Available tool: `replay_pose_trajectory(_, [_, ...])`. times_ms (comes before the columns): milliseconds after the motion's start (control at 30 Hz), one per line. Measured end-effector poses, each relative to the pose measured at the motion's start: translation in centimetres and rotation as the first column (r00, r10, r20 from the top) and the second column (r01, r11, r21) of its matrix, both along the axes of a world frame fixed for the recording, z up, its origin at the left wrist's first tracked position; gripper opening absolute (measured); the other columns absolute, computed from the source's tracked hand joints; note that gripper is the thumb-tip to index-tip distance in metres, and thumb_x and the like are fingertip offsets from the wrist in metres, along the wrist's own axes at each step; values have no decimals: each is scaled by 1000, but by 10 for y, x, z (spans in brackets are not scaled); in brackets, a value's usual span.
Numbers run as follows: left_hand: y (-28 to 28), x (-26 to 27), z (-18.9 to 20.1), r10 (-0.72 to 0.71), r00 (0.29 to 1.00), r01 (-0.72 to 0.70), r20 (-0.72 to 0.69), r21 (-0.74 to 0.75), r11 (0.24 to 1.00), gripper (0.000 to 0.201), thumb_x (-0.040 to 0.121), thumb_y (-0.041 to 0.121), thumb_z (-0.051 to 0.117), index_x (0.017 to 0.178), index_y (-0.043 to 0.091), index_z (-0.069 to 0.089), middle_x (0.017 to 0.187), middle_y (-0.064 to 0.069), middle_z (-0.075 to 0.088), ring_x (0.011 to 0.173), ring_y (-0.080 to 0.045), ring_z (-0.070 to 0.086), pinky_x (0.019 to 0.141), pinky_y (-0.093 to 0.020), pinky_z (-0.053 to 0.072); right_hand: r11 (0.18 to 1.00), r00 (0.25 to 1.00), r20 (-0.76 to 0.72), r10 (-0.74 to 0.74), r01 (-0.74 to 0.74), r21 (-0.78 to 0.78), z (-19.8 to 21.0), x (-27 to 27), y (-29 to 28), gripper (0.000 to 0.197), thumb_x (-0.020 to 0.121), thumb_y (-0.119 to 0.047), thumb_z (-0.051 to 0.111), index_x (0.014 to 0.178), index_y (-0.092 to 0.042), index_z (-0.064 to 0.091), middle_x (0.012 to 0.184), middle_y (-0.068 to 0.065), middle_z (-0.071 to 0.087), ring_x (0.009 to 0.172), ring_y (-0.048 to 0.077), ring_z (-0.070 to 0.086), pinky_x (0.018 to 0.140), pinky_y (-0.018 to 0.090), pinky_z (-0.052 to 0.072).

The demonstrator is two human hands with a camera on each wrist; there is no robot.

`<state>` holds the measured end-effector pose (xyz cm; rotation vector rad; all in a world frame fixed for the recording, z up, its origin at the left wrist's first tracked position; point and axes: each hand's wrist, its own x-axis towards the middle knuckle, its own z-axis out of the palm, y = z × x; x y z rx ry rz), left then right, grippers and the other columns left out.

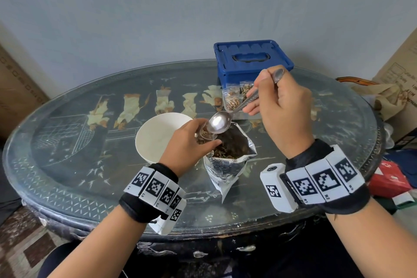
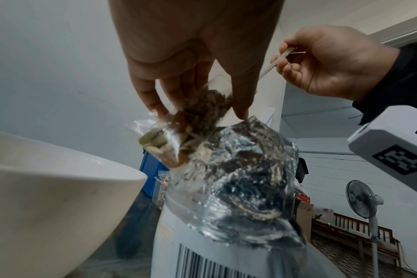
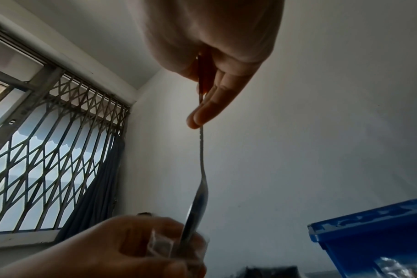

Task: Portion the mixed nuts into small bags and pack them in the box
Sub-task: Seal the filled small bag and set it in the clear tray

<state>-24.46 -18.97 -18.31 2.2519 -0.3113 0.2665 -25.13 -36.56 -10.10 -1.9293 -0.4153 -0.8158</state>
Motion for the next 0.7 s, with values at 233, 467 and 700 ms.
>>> replay_pose_trajectory(233, [1, -3, -2, 16, 1000, -16, 5, -50, 999, 42, 74, 26, 76, 110, 11, 60, 94, 8, 60, 84, -6, 53, 68, 1, 35, 999, 1000, -25, 13, -12, 43, -8, -1, 1, 26, 96, -28, 35, 83, -12, 51, 70, -5, 62, 53, 5, 64, 49, 30, 54])
replay_pose_trajectory(467, [8, -12, -9, 70, 997, -73, -23, -132, 989, 33, 76, 24, 74, 104, 15, 60, 93, 7, 63, 85, -5, 56, 69, 1, 36, 984, 985, -150, -82, 103, 144, -20, 1, -20, 22, 100, -18, 38, 80, -16, 49, 70, 3, 61, 50, 12, 63, 47, 29, 52])
replay_pose_trajectory(700, [10, -16, -14, 91, 995, -96, -46, -115, 989, 36, 76, 23, 75, 107, 10, 61, 93, 7, 61, 85, -5, 55, 70, 1, 37, 993, 903, -425, -66, 100, 57, -70, 5, -7, 19, 97, -16, 44, 85, -8, 57, 75, 8, 68, 57, 13, 65, 55, 24, 55])
